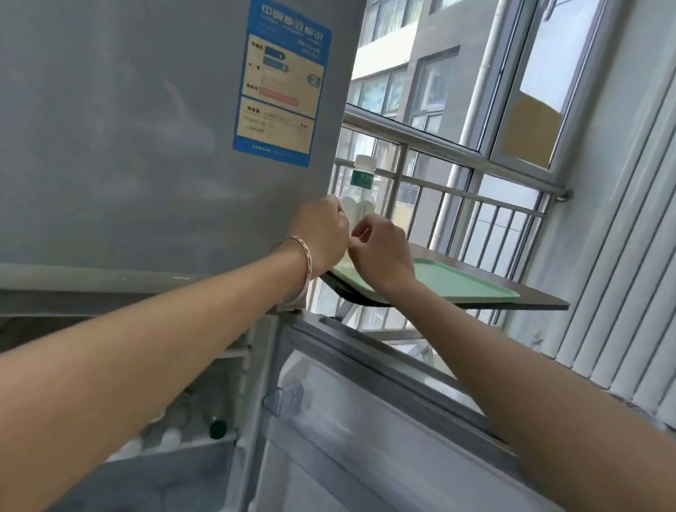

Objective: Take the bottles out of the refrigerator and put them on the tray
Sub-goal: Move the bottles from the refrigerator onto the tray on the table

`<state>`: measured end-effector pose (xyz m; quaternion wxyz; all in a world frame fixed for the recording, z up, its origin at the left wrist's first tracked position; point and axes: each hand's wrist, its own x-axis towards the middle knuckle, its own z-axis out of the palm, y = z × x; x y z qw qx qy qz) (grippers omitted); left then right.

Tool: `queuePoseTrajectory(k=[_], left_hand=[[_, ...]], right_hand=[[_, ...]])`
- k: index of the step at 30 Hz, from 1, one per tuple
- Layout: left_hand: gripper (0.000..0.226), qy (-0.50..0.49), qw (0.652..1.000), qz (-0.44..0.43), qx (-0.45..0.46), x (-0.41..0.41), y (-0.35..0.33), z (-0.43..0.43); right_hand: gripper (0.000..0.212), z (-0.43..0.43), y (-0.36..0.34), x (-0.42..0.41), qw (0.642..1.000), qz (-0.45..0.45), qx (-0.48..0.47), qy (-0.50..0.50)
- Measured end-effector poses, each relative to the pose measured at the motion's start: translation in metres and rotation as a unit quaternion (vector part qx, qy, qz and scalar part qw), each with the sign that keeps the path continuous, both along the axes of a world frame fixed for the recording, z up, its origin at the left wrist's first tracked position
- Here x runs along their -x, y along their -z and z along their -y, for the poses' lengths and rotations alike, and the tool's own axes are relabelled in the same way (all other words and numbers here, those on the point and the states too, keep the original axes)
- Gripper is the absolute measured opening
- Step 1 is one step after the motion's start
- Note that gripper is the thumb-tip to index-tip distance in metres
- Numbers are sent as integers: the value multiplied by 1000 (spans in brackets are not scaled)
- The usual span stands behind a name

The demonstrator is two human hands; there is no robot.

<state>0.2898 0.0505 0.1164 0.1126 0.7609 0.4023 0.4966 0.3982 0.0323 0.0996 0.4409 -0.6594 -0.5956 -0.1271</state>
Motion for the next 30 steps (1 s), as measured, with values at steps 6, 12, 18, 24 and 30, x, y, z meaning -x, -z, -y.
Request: queuePoseTrajectory(k=[6, 12, 18, 24, 30], left_hand=[[29, -49, 986, -137, 84, 87, 43, 16], [33, -79, 956, -228, 165, 163, 112, 1], [23, -143, 928, -262, 225, 206, 183, -23], [20, -181, 908, -241, 289, 219, 231, -44], [23, -193, 905, -219, 309, 218, 255, -67]], right_hand=[[20, 20, 34, 81, 993, 1, 109, -47], [14, -8, 106, 155, 959, 64, 240, -134], [16, -61, 187, 193, 902, 105, 385, -164], [31, -116, 251, 199, 852, 111, 479, -179], [59, -162, 293, 207, 827, 169, 504, -183]])
